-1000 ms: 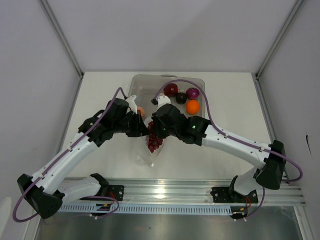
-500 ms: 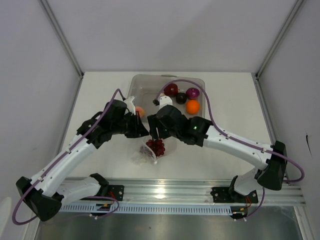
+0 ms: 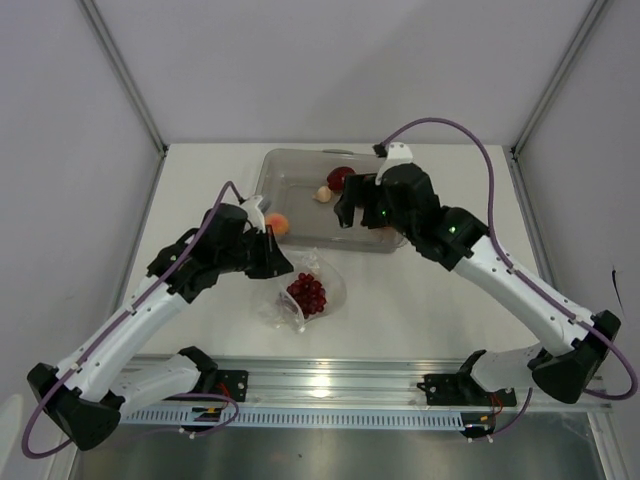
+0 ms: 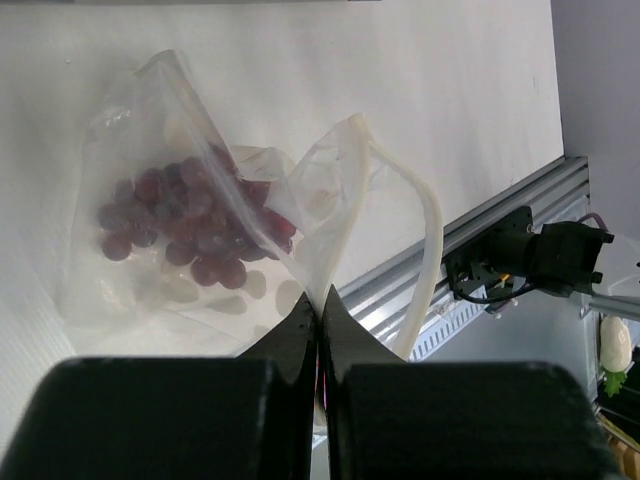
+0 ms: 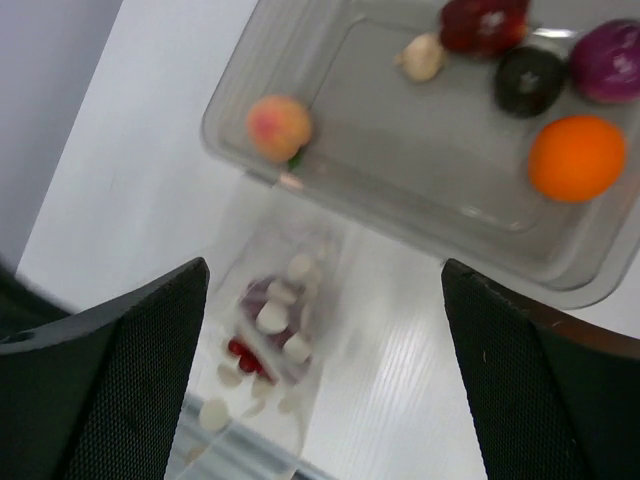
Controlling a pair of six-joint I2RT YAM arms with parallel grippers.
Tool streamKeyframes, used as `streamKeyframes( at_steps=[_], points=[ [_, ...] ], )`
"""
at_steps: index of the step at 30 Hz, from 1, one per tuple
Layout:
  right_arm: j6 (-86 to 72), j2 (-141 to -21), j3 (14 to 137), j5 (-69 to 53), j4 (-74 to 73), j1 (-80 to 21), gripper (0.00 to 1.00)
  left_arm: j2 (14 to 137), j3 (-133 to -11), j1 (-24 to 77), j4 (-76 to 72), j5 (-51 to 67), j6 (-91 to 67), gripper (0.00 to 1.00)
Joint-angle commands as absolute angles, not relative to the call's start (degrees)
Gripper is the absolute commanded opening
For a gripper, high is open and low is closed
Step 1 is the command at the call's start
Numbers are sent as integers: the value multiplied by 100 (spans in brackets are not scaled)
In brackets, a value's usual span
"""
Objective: Place the food in the zip-top bag and seal the zipper
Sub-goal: Pick up the fake fruit from the bin.
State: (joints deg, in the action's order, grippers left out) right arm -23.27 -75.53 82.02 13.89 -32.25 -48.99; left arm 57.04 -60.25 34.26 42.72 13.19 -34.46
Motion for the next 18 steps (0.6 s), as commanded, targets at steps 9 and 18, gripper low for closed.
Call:
streamKeyframes(
  at_steps=[9, 18],
  points=[
    [-1653, -9137, 8824, 1836, -2540, -3350, 100, 5449, -5678, 3366, 4069, 1547, -3349, 1],
    [-1521, -10739, 9641, 2241, -2742, -2962, 100, 5651, -5669, 3366, 3876, 1828, -3305, 1]
  ],
)
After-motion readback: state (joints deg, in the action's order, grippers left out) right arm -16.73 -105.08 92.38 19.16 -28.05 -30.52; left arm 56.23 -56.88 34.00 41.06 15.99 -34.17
